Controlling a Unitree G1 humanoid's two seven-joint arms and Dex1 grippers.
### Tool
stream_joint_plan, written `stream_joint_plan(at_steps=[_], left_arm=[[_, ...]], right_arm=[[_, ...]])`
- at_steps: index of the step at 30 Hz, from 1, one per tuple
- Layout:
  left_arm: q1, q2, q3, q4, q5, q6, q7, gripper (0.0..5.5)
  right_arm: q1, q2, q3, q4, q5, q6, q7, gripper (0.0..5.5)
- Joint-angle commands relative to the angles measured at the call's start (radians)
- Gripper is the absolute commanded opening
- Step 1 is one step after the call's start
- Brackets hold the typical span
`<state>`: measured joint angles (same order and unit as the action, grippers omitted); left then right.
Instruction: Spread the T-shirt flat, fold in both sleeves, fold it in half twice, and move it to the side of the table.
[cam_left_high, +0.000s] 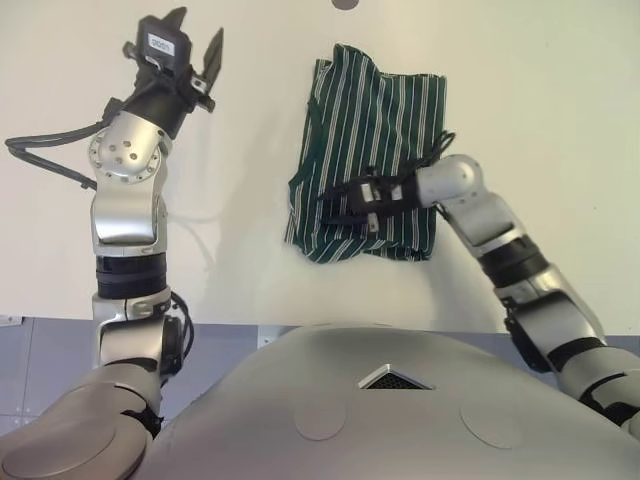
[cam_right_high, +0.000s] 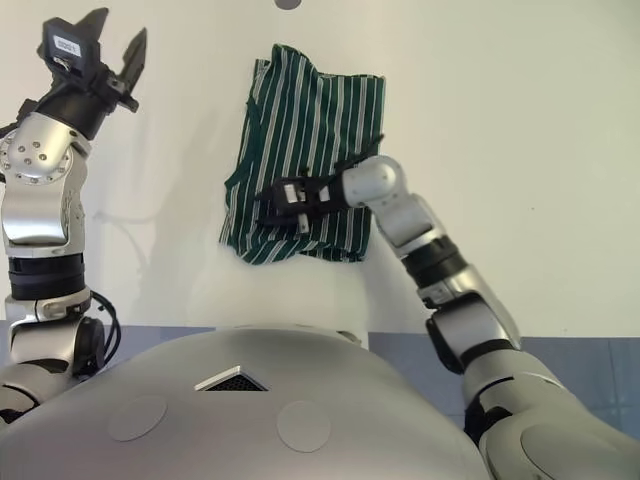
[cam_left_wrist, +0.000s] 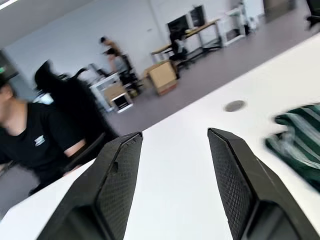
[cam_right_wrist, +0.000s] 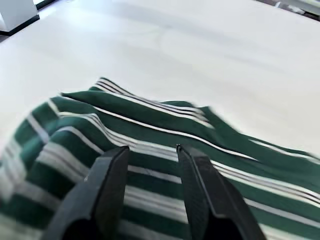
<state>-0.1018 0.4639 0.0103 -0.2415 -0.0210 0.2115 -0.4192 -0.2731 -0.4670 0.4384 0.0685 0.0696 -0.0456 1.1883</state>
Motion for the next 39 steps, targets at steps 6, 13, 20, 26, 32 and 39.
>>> stream_joint_plan(at_steps=[6, 13, 20, 26, 32, 39], left_arm=[[0.289, 0.415, -0.075, -0.288, 0.023, -0.207, -0.456, 2.78], [0.45, 0.496, -0.147, -0.393, 0.001, -0.264, -0.597, 2.97], [0.333, 0.438, -0.284, -0.234, 0.221, -0.457, -0.534, 2.97], [0.265, 0.439, -0.345, -0.052, 0.34, -0.654, -0.489, 2.97], [0.209, 0.433, -0.39, 0.054, 0.349, -0.72, -0.492, 2.97], [0.213, 0.418, -0.435, 0.102, 0.339, -0.711, -0.508, 1.67]], right_arm=[[0.297, -0.455, -0.33, -0.384, 0.19, 0.102, 0.172, 2.17], [0.544, -0.488, -0.345, -0.438, 0.141, -0.024, 0.15, 2.49], [0.476, -0.44, -0.252, -0.338, 0.014, -0.179, 0.085, 2.49], [0.457, -0.412, -0.192, -0.324, -0.039, -0.182, 0.038, 2.49], [0.445, -0.422, -0.172, -0.322, -0.05, -0.135, 0.021, 2.49], [0.429, -0.424, -0.157, -0.303, -0.043, -0.135, 0.018, 1.12]])
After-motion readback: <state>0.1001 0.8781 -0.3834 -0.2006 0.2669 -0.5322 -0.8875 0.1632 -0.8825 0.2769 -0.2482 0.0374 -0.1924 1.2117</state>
